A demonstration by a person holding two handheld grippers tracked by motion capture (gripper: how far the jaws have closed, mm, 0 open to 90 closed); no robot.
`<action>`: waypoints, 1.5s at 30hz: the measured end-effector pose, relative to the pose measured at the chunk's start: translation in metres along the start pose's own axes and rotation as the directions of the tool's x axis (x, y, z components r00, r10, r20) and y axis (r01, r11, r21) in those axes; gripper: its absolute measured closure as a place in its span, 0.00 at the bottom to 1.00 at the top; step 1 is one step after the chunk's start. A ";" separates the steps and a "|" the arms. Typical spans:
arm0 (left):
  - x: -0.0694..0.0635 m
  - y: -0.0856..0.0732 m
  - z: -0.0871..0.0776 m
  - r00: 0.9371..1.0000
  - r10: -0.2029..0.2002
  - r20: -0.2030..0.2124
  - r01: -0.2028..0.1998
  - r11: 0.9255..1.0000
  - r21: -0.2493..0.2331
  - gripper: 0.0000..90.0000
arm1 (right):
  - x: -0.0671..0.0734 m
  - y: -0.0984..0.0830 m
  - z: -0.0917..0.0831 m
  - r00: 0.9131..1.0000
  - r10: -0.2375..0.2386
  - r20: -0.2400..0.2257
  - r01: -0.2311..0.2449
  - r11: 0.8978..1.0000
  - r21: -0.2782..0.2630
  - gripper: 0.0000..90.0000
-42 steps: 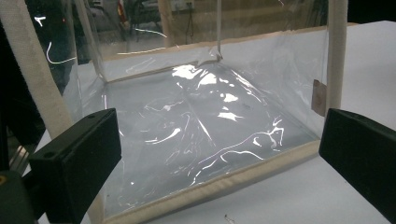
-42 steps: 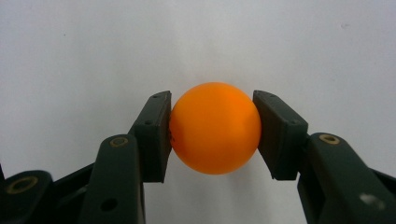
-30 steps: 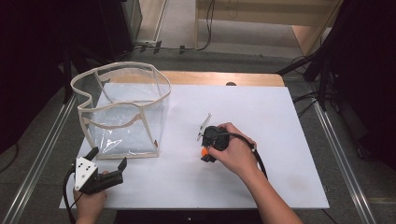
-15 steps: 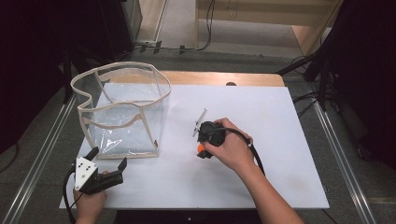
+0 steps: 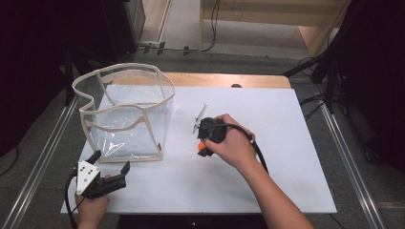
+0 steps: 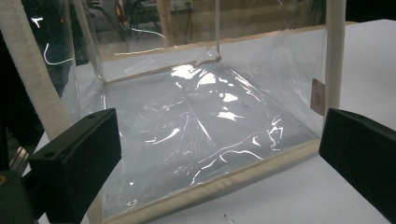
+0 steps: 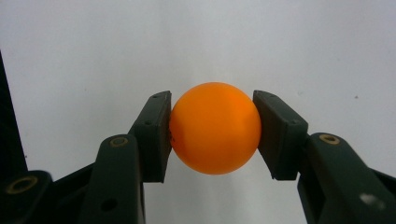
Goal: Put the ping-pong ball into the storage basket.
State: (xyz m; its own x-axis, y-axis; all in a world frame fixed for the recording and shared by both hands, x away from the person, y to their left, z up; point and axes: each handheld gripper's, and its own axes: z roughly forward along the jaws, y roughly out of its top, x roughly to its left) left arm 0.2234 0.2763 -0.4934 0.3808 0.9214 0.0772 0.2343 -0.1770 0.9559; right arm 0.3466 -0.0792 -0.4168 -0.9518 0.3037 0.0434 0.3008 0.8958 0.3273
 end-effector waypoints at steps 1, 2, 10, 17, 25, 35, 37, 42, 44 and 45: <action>0.000 0.000 0.000 1.000 0.000 0.000 0.000 1.000 0.000 0.00 | 0.000 0.003 -0.002 1.000 0.002 0.000 -0.002 1.000 0.008 0.53; 0.000 0.000 0.000 1.000 0.001 0.000 -0.001 1.000 0.000 0.00 | 0.000 0.005 -0.002 1.000 -0.002 0.000 0.002 1.000 0.008 0.53; 0.000 0.000 0.000 1.000 0.000 0.000 0.000 1.000 0.000 0.00 | -0.003 0.015 -0.005 1.000 -0.019 -0.010 0.019 1.000 0.006 0.53; 0.000 0.000 0.000 1.000 -0.001 0.002 0.001 1.000 0.002 0.00 | -0.006 0.026 -0.011 0.999 -0.029 -0.021 0.029 1.000 -0.002 0.53; 0.000 0.000 0.000 1.000 -0.001 0.003 0.001 1.000 0.002 0.00 | -0.007 0.037 -0.015 0.999 -0.036 -0.023 0.036 0.999 0.004 0.53; 0.000 0.000 0.000 1.000 -0.003 0.003 0.003 1.000 -0.001 0.00 | -0.009 0.054 -0.021 0.998 -0.046 -0.029 0.047 0.999 0.010 0.53; 0.000 0.000 0.000 1.000 -0.003 0.004 0.003 1.000 -0.001 0.00 | -0.009 0.055 -0.021 0.999 -0.047 -0.027 0.048 0.999 0.007 0.53; 0.000 0.000 0.000 1.000 -0.003 0.005 0.003 1.000 0.000 0.00 | -0.010 0.059 -0.024 0.999 -0.044 -0.018 0.045 0.999 0.021 0.53; 0.000 0.000 0.000 1.000 -0.003 0.004 0.003 1.000 0.000 0.00 | -0.011 0.060 -0.025 0.999 -0.045 -0.020 0.045 0.999 0.018 0.53; 0.000 0.000 0.000 1.000 -0.003 0.004 0.003 1.000 0.000 0.00 | -0.011 0.061 -0.026 0.999 -0.045 -0.023 0.045 0.999 0.013 0.53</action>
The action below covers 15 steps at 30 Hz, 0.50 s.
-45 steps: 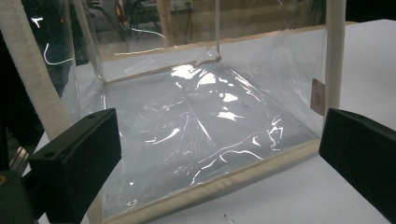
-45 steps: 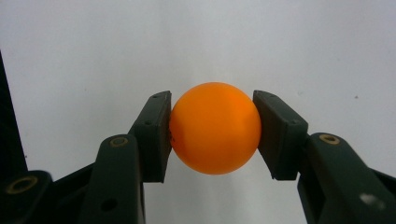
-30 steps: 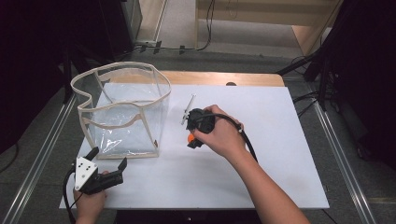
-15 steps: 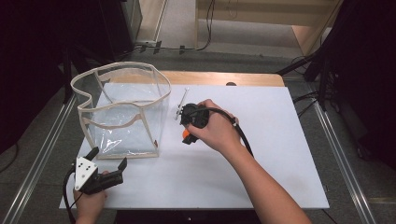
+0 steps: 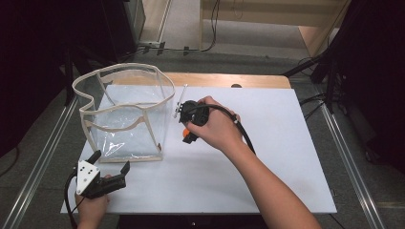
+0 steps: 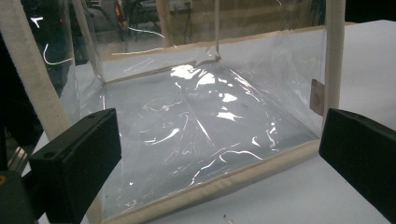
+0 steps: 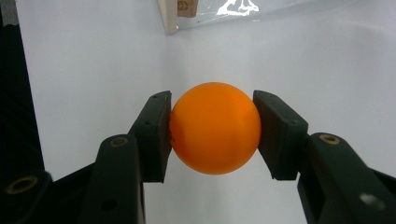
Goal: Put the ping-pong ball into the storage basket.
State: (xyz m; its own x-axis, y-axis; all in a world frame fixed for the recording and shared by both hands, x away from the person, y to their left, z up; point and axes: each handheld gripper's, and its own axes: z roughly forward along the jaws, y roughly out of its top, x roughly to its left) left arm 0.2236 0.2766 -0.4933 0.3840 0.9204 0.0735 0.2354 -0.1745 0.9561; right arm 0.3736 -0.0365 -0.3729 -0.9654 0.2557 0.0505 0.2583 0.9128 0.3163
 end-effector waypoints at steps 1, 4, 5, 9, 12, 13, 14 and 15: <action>0.000 0.000 0.000 1.000 0.000 0.000 0.000 1.000 0.000 0.00 | 0.000 0.001 -0.001 1.000 0.002 0.000 -0.002 1.000 0.005 0.53; 0.000 0.000 0.000 1.000 0.000 0.000 0.000 1.000 0.000 0.00 | -0.002 0.003 -0.004 1.000 -0.009 0.000 0.009 1.000 -0.003 0.53; 0.000 0.000 0.000 1.000 0.001 -0.001 -0.001 1.000 0.000 0.00 | -0.001 0.004 -0.006 1.000 0.000 0.003 0.000 1.000 0.003 0.53; 0.000 0.000 0.000 1.000 0.003 -0.001 -0.003 1.000 0.000 0.00 | -0.002 0.007 -0.011 1.000 -0.005 0.008 0.005 1.000 -0.002 0.53; 0.000 0.000 0.000 1.000 0.002 0.000 -0.002 1.000 -0.001 0.00 | -0.004 0.010 -0.014 1.000 -0.008 0.010 0.008 1.000 -0.007 0.53; 0.000 0.000 0.000 1.000 0.002 0.000 -0.002 1.000 -0.001 0.00 | -0.004 0.011 -0.014 1.000 -0.011 0.009 0.011 1.000 -0.011 0.53; 0.000 0.000 0.000 1.000 0.002 0.000 -0.002 1.000 -0.001 0.00 | -0.005 0.011 -0.015 1.000 -0.008 0.007 0.008 1.000 -0.010 0.53; 0.000 0.000 0.000 1.000 0.002 0.001 -0.002 1.000 -0.001 0.00 | -0.005 0.012 -0.016 1.000 -0.005 0.006 0.006 1.000 -0.012 0.53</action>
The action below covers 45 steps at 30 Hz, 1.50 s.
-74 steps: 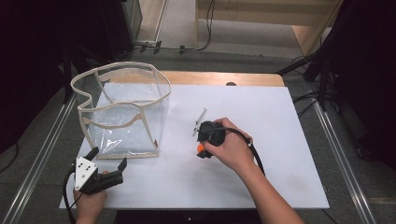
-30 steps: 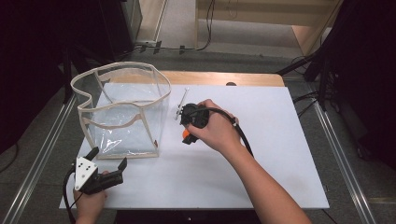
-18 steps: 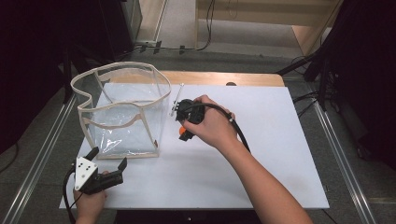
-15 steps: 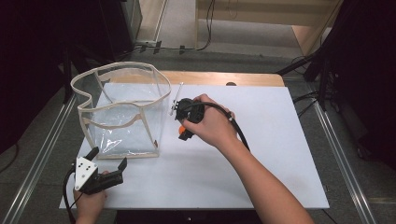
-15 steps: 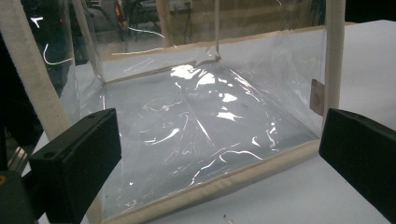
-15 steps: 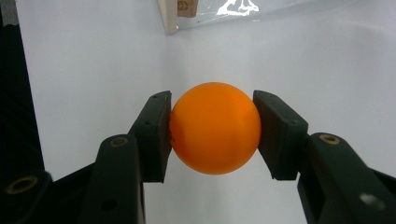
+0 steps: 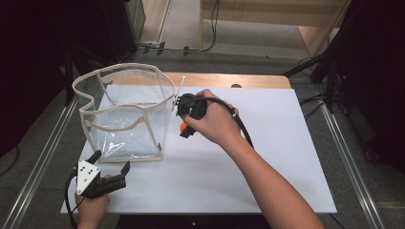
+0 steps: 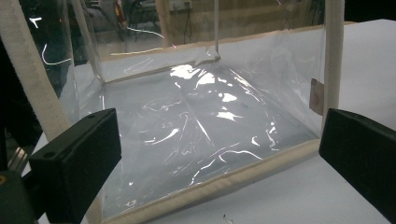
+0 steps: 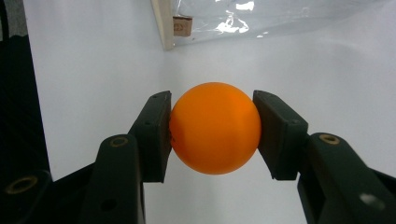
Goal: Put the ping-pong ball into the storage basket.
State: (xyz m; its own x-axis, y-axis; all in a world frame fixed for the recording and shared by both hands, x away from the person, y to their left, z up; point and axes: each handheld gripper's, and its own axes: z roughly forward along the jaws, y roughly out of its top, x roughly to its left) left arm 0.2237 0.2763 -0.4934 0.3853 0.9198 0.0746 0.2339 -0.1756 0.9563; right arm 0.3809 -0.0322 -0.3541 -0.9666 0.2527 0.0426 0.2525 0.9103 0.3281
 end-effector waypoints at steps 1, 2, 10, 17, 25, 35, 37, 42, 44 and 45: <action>0.000 0.000 0.000 1.000 0.000 0.000 0.000 1.000 0.000 0.00 | -0.001 0.001 -0.001 1.000 -0.001 -0.002 0.000 1.000 -0.002 0.53; 0.000 0.000 0.000 1.000 0.000 0.000 0.000 1.000 0.000 0.00 | -0.001 0.001 -0.002 1.000 -0.002 -0.001 0.002 1.000 -0.006 0.53; 0.000 0.000 0.000 1.000 0.002 -0.001 -0.002 1.000 -0.002 0.00 | -0.005 0.007 -0.014 1.000 -0.002 -0.002 0.002 1.000 -0.018 0.53; 0.000 0.000 0.000 1.000 0.003 -0.001 -0.003 1.000 -0.002 0.00 | -0.008 0.011 -0.022 1.000 0.000 -0.001 0.000 1.000 -0.028 0.53; 0.000 0.000 0.000 1.000 0.002 -0.001 -0.002 1.000 -0.004 0.00 | -0.012 0.017 -0.030 1.000 -0.002 -0.005 0.001 0.999 -0.042 0.53; 0.000 0.000 0.000 1.000 0.004 0.000 -0.004 1.000 -0.003 0.00 | -0.013 0.027 -0.042 1.000 -0.008 0.004 0.008 0.999 -0.042 0.53; 0.000 0.000 0.000 1.000 0.003 0.000 -0.003 1.000 -0.003 0.00 | -0.014 0.029 -0.044 1.000 -0.013 0.006 0.013 0.999 -0.044 0.53; 0.000 0.000 0.000 1.000 0.003 0.000 -0.003 1.000 -0.003 0.00 | -0.014 0.033 -0.048 1.000 -0.013 0.007 0.013 0.999 -0.044 0.53; 0.000 0.000 0.000 1.000 0.003 0.000 -0.003 1.000 -0.003 0.00 | -0.015 0.035 -0.050 1.000 -0.021 0.009 0.021 0.998 -0.052 0.53; 0.000 0.000 0.000 1.000 0.004 0.000 -0.004 1.000 -0.003 0.00 | -0.015 0.036 -0.051 1.000 -0.014 0.007 0.014 0.999 -0.047 0.53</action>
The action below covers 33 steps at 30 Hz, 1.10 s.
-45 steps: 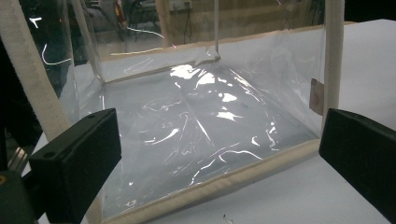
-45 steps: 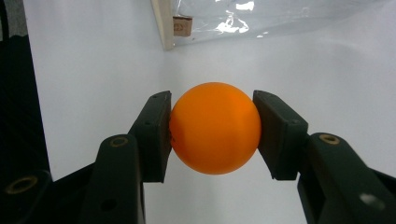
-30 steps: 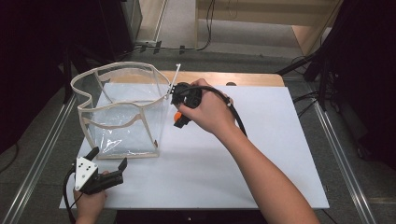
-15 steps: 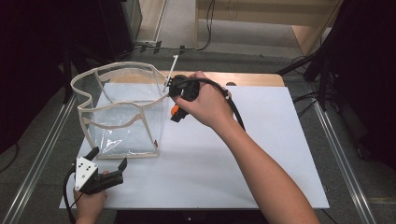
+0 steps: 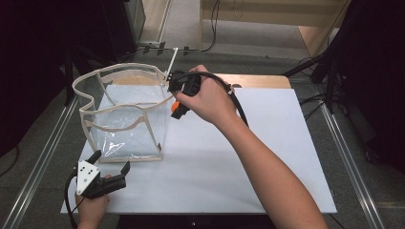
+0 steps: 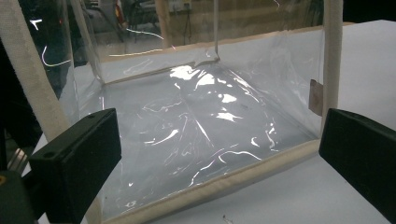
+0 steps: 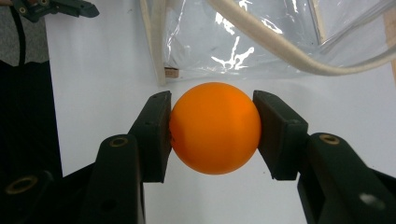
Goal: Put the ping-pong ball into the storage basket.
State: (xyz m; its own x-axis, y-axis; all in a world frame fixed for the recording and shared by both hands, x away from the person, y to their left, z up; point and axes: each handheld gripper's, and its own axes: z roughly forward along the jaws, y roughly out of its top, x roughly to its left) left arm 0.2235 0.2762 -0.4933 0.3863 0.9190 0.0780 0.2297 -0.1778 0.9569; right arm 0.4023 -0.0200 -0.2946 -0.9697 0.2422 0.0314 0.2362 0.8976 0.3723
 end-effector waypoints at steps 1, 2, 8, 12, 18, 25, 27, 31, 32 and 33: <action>0.000 0.000 0.000 1.000 0.000 0.000 0.000 1.000 0.000 0.00 | -0.001 0.001 -0.001 1.000 -0.003 0.002 0.003 1.000 -0.006 0.53; 0.000 0.000 0.000 1.000 0.001 0.000 -0.001 1.000 0.000 0.00 | -0.001 0.002 -0.001 1.000 -0.010 0.001 0.010 1.000 -0.005 0.53; 0.000 0.000 0.000 1.000 0.000 0.000 0.000 1.000 -0.001 0.00 | -0.003 0.008 -0.006 1.000 -0.013 0.000 0.013 1.000 -0.006 0.53; 0.000 0.000 0.000 1.000 0.000 0.001 0.000 1.000 -0.002 0.00 | -0.004 0.013 -0.008 1.000 -0.017 0.000 0.017 1.000 -0.006 0.53; 0.001 0.000 0.000 1.000 0.003 0.002 -0.003 1.000 0.001 0.00 | -0.007 0.020 -0.010 1.000 -0.024 -0.002 0.024 1.000 0.000 0.53; 0.001 0.000 0.000 1.000 0.001 0.001 -0.001 1.000 0.001 0.00 | -0.009 0.029 -0.013 1.000 -0.025 0.000 0.025 1.000 0.006 0.53; 0.001 0.000 0.000 1.000 0.000 0.001 0.000 1.000 0.000 0.00 | -0.010 0.031 -0.013 1.000 -0.026 -0.001 0.026 1.000 0.005 0.53; 0.001 0.000 0.000 1.000 0.002 0.001 -0.002 1.000 0.000 0.00 | -0.013 0.037 -0.014 1.000 -0.025 -0.008 0.025 1.000 -0.006 0.53; 0.001 0.000 0.000 1.000 0.001 0.001 -0.001 1.000 0.000 0.00 | -0.013 0.038 -0.015 1.000 -0.022 -0.007 0.022 1.000 -0.002 0.53; 0.001 0.000 0.000 1.000 0.000 0.001 0.000 1.000 0.000 0.00 | -0.014 0.040 -0.014 1.000 -0.025 -0.010 0.025 1.000 -0.006 0.53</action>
State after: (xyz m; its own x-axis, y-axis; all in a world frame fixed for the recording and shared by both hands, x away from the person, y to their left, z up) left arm 0.2235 0.2771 -0.4932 0.3876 0.9185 0.0780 0.2294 -0.1781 0.9569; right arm 0.4239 0.0073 -0.2668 -0.9759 0.2160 0.0310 0.2115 0.9012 0.3784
